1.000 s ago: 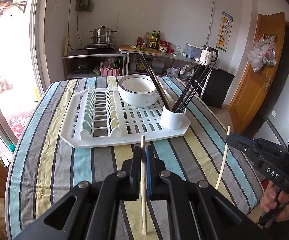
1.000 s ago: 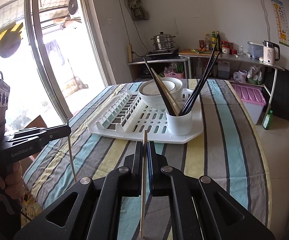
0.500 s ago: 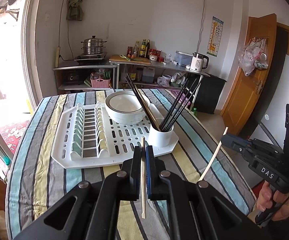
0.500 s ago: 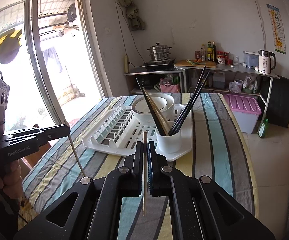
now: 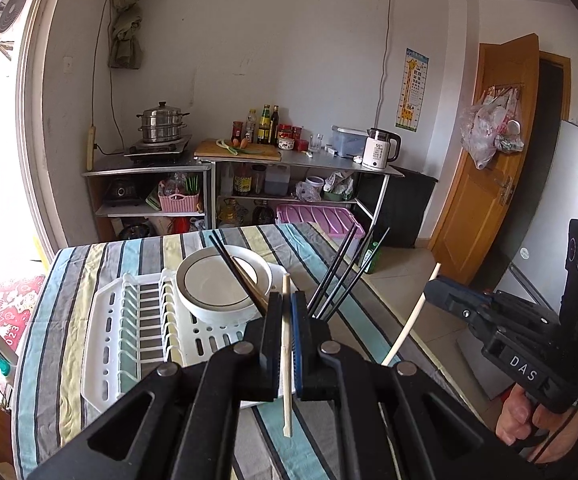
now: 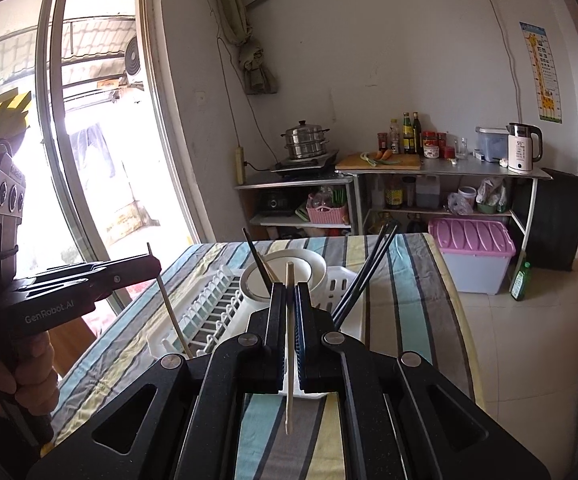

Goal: Organize utensils
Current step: 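Lower the wooden chopstick into the white cup while the right tool inserts its wooden chopstick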

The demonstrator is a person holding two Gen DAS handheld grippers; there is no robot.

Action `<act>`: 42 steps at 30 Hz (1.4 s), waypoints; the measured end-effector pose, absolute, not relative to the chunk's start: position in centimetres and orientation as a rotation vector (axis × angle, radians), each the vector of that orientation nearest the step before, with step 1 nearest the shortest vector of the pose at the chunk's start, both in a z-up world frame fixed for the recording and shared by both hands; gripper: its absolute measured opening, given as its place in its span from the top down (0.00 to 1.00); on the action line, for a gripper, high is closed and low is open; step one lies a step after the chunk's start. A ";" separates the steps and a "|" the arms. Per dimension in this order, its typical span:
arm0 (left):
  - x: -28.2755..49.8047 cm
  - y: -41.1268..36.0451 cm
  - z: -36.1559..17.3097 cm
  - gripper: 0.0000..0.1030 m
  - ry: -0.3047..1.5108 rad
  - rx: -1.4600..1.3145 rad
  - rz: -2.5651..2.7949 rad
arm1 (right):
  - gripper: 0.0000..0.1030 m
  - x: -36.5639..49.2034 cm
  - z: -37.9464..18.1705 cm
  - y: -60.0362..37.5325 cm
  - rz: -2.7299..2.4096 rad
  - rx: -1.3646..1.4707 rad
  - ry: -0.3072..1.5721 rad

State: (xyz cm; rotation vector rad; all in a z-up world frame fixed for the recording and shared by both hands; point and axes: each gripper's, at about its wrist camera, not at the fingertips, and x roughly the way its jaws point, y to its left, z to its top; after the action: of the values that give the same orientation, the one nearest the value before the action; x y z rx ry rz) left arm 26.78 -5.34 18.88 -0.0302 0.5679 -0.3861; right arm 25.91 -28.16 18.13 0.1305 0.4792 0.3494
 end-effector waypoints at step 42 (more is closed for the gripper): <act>36.3 -8.0 12.8 0.96 0.666 -0.083 -0.388 | 0.96 34.9 13.0 -28.9 0.319 0.197 0.564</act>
State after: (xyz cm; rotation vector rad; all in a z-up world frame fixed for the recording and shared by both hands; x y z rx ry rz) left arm 36.31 -8.02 12.81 -0.0833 0.6661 -0.3882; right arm 34.92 -28.91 13.02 0.1971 0.5644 0.3192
